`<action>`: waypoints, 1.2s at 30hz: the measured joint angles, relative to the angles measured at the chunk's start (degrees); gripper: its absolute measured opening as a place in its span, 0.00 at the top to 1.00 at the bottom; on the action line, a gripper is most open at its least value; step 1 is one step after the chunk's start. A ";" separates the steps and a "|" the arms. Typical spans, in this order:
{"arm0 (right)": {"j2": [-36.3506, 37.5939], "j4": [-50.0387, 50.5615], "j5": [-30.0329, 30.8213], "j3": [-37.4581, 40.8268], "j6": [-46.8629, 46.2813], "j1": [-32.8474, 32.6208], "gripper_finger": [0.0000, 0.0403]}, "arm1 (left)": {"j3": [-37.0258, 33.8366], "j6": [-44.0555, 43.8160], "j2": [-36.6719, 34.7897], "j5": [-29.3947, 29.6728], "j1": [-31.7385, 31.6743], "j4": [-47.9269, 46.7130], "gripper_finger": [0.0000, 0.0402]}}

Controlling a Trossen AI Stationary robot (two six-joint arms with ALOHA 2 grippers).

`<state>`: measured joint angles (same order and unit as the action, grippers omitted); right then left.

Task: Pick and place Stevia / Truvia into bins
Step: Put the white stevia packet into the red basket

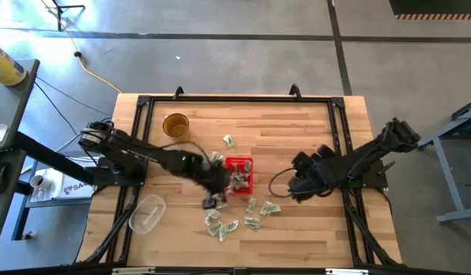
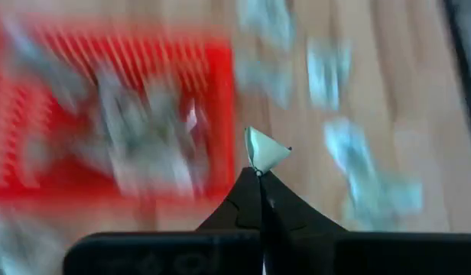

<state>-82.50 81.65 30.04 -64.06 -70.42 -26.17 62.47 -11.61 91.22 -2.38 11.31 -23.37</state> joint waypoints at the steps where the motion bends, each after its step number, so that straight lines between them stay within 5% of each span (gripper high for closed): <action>1: 1.38 -2.38 -1.54 2.89 -2.27 -1.27 0.59 | 0.62 0.27 0.32 0.33 -1.32 1.60 0.95; 9: 8.00 -22.83 -6.73 14.90 -8.56 -7.58 0.61 | 2.64 -3.98 5.80 2.23 -8.39 3.96 0.70; 15: 7.67 -33.51 -3.40 15.48 2.37 -5.55 0.54 | 2.68 -9.75 3.36 -0.50 -8.30 2.09 0.49; 19: 7.07 -38.21 -7.84 15.50 17.14 -5.03 0.50 | 2.83 -14.35 -0.58 -6.00 -7.75 -6.31 0.41; 29: -4.32 -54.97 -17.84 15.49 46.56 -5.77 0.41 | 2.70 -18.78 -7.04 6.67 0.60 -25.44 0.43; 36: -13.49 -62.88 -19.76 15.37 42.67 -4.99 0.42 | 2.72 -21.87 -7.87 9.39 4.90 -29.00 0.45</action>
<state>-95.99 18.77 10.28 -48.69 -27.76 -31.15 65.19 -33.47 83.35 7.00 16.21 -52.37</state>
